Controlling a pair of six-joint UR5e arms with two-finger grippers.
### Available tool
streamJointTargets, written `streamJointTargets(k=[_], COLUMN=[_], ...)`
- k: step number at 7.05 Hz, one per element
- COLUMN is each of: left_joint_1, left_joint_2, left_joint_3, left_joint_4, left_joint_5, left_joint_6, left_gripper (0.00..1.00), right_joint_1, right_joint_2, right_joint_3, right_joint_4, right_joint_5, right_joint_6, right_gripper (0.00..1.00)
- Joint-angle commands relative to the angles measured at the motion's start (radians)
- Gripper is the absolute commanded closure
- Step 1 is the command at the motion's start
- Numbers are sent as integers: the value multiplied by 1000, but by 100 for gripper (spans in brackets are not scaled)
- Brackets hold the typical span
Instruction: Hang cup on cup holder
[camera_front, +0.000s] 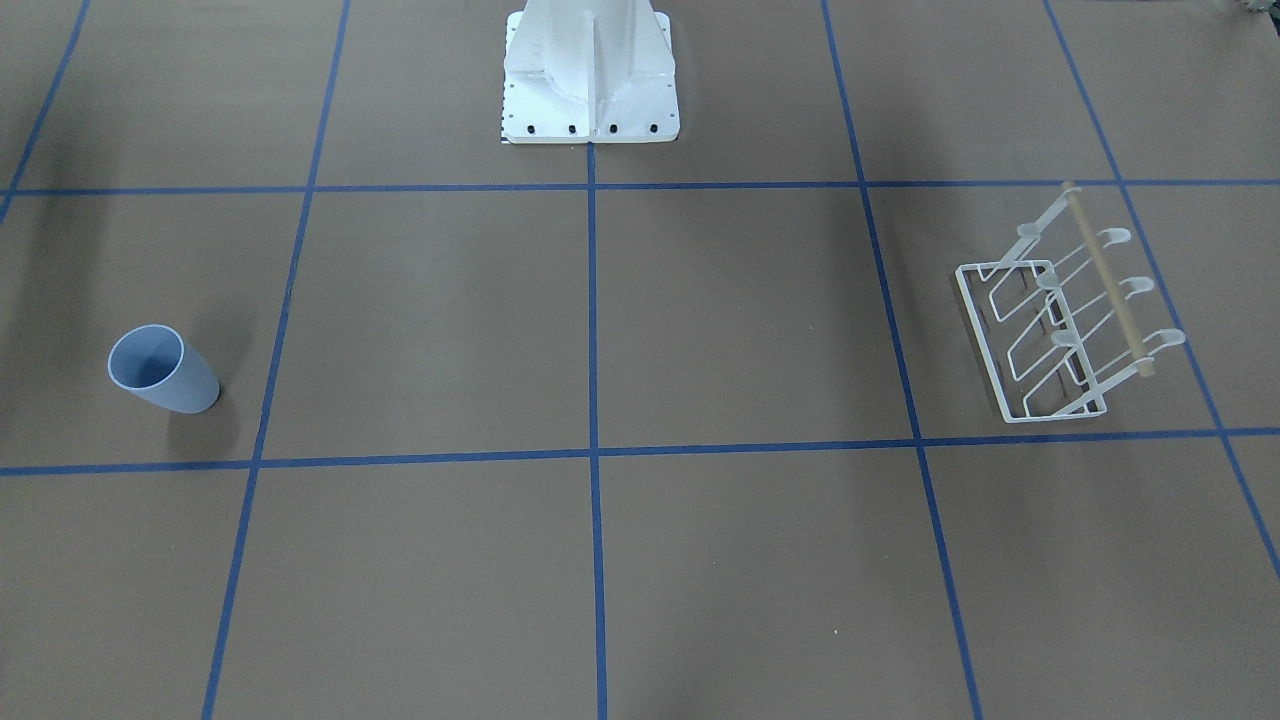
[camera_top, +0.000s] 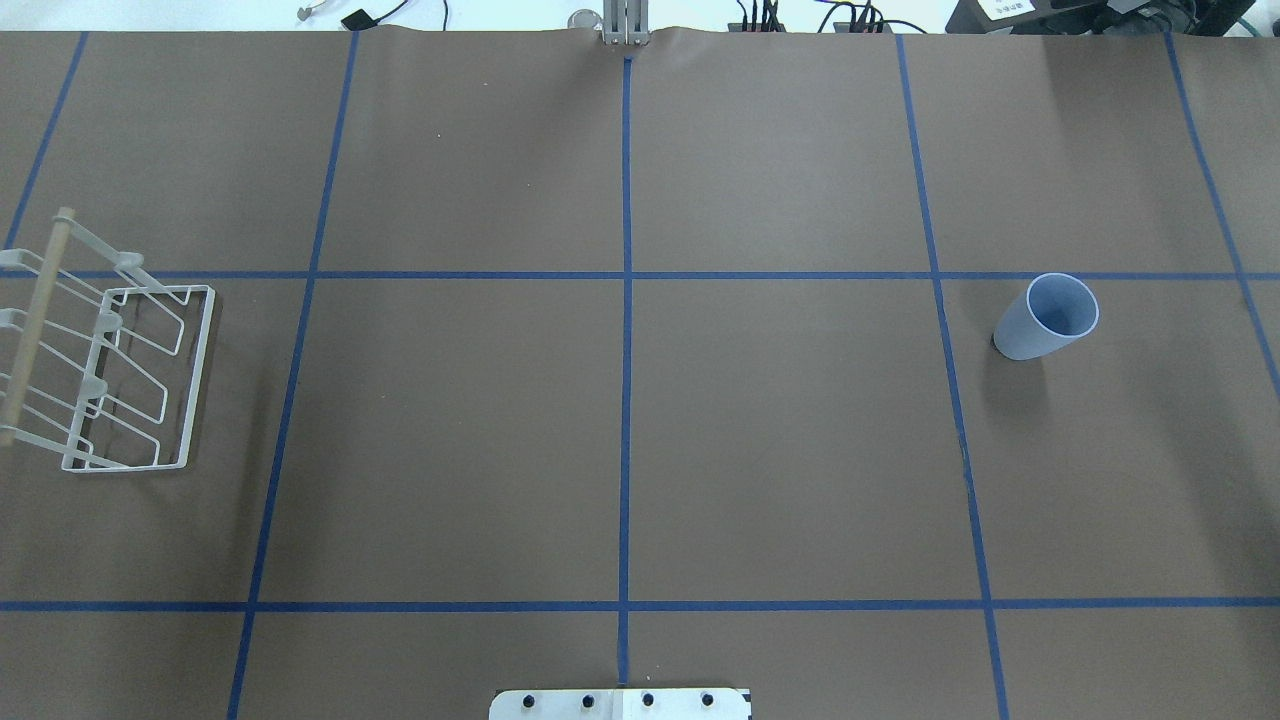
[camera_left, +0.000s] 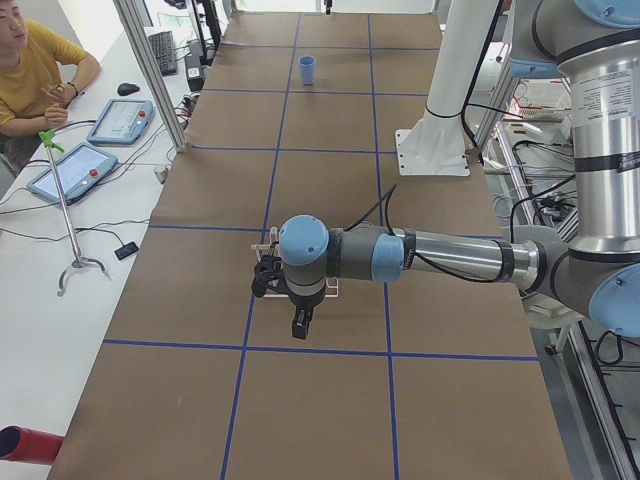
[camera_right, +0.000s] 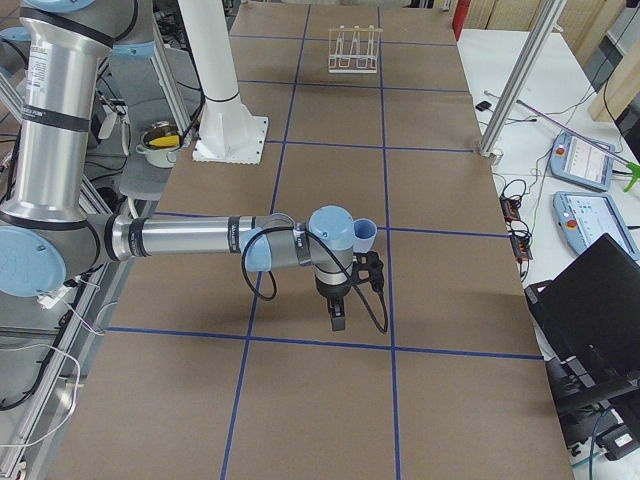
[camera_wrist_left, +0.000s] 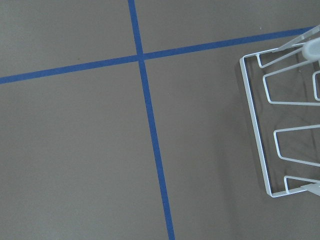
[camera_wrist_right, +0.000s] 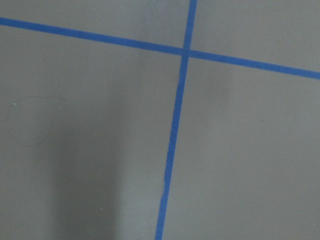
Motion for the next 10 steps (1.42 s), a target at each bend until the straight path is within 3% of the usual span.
streamJointTargets(k=[1, 2, 5, 7, 8, 9, 10], left_joint_1=[-4, -4, -19, -18, -18, -16, -16], left_joint_2=[-40, -96, -94, -81, -80, -80, -80], left_joint_3=[-35, -17, -38, -38, -36, -35, -36], left_joint_4=[-4, -21, -48, -111, -117, -117, -117], left_joint_5=[-1, 2, -7, -6, -6, -6, -6], left_joint_6=[0, 4, 6, 3, 3, 3, 3], left_gripper=[1, 1, 1, 1, 1, 1, 1], right_joint_1=[-1, -4, -21, -138, -229, -312, -344], right_joint_2=[29, 42, 65, 162, 184, 187, 228], right_joint_3=[-7, -20, -88, -59, -33, -25, -22], right_joint_4=[253, 323, 433, 449, 446, 429, 340], right_joint_5=[10, 57, 142, 150, 86, -36, -78], right_joint_6=[6, 8, 46, 365, 409, 417, 425], right_gripper=[0, 0, 0, 2, 1, 1, 1])
